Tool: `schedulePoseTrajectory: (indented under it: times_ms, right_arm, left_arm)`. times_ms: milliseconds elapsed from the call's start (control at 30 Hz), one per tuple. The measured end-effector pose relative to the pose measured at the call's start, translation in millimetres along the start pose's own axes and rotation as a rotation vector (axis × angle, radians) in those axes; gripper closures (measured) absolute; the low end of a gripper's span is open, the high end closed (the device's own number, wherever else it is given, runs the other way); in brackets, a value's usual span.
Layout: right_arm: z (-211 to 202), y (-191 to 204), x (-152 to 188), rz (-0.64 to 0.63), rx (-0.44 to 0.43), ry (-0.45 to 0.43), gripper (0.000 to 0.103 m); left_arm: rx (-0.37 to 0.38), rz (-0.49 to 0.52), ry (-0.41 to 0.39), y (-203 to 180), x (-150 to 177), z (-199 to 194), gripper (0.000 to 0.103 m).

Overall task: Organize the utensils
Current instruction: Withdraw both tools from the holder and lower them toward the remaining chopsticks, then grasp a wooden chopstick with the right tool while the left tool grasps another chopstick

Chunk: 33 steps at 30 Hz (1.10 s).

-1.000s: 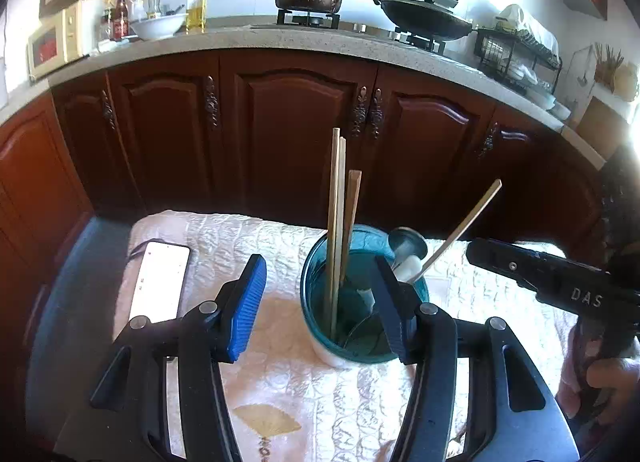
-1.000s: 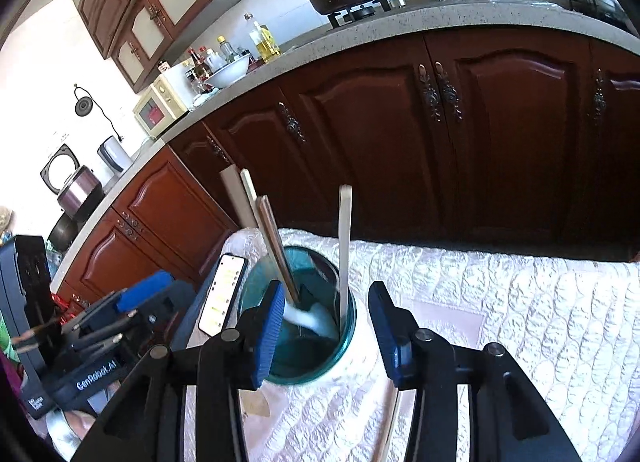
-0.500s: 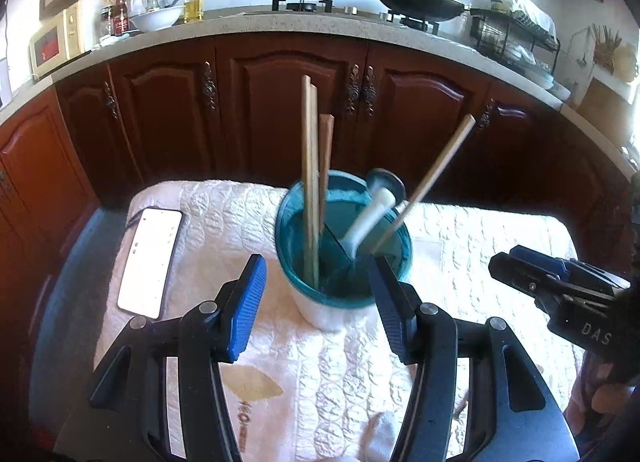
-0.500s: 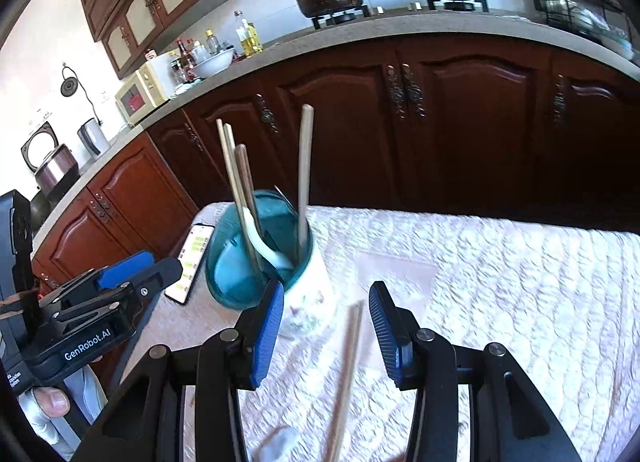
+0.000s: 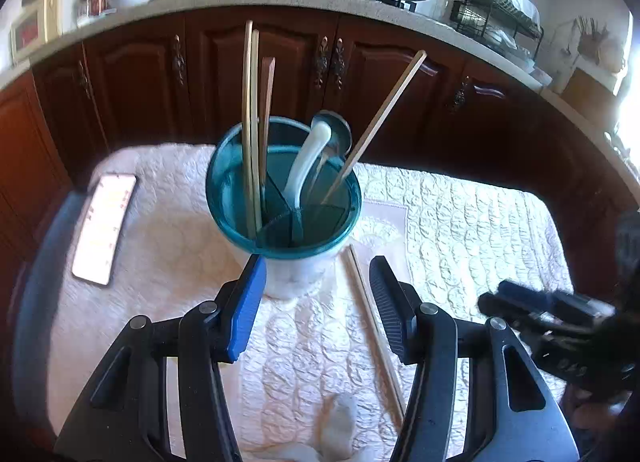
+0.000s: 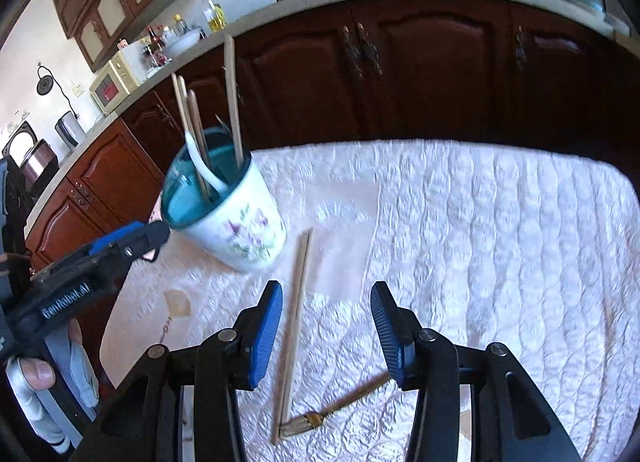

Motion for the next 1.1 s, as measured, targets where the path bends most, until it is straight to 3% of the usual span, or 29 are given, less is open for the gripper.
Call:
schedulePoseTrajectory:
  times_ms: [100,300,533,733,833,900,1100]
  right_arm:
    - [24,-1,11,0.025,-0.044,0.065,0.074]
    - [86,5,22,0.072,-0.108,0.187,0.079]
    - [131,6,24,0.124,-0.132,0.257,0.086]
    - [145,11,22,0.131,-0.143,0.265,0.087]
    - [150,17,21,0.142,-0.143,0.260,0.094]
    - [142,11,18,0.181,-0.147,0.225,0.098]
    - [116,-17,22,0.257,-0.144,0.180,0.098]
  left_arm:
    - [-0.013,-0.007,0.023,5,6,7,0.050]
    - [-0.031,0.006,0.053,14,16,13,0.050]
    - [-0.017,-0.010,0.075,20,20,20,0.050]
    - [-0.009,-0.012,0.090,16,22,26,0.050]
    - [-0.003,-0.001,0.097,12,23,26,0.050]
    - [-0.002,0.010,0.101,10,24,27,0.050]
    - [0.026,0.007,0.129,1,28,37,0.050]
Point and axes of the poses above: each gripper's, at about its wrist camera, not at the fingertips, and z roughly the way its jaws point, y to its left, x to its underside, the point moved 7 cm from there along z, roughly the way its jaws point, and after that the axes turned 5 degrees about z, right-handed, at the moved point
